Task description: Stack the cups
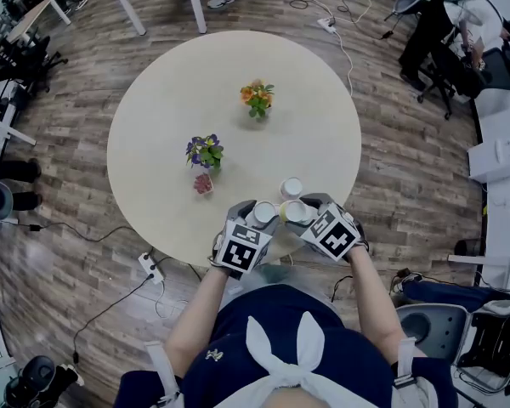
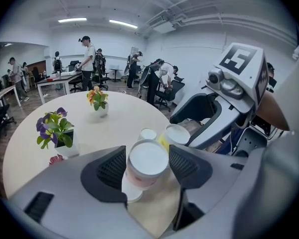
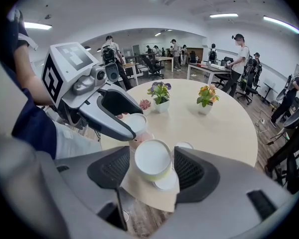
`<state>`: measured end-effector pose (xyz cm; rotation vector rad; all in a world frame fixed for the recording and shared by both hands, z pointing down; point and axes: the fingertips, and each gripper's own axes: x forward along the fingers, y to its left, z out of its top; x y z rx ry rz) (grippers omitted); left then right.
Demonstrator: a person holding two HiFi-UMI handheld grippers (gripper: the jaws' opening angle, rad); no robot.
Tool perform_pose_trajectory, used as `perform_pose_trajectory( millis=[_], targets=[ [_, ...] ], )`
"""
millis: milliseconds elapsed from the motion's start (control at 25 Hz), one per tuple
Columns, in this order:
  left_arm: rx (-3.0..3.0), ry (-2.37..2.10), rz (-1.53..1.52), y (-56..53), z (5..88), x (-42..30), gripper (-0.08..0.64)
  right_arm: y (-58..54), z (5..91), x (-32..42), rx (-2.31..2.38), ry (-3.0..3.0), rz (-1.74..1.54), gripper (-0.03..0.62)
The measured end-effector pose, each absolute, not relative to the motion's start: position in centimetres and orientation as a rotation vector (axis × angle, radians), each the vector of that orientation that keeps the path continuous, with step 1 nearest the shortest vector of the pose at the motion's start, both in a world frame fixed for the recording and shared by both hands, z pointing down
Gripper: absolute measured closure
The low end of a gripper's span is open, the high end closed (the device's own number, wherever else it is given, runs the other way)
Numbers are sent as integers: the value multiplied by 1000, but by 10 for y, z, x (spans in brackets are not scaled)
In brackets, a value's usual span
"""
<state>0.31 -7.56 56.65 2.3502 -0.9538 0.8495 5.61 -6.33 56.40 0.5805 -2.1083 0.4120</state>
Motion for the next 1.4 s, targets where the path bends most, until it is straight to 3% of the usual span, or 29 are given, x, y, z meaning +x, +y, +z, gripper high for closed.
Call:
perform_pose_trajectory(
  millis=[760,1400],
  targets=[
    [2282,-1226,539,-112,493,-69,295,-105,491,93,844,-2320,468,310],
    [2171,-1367,561,-116,500,-118,296,-144,543,90,617,-2195,431,311]
  ],
)
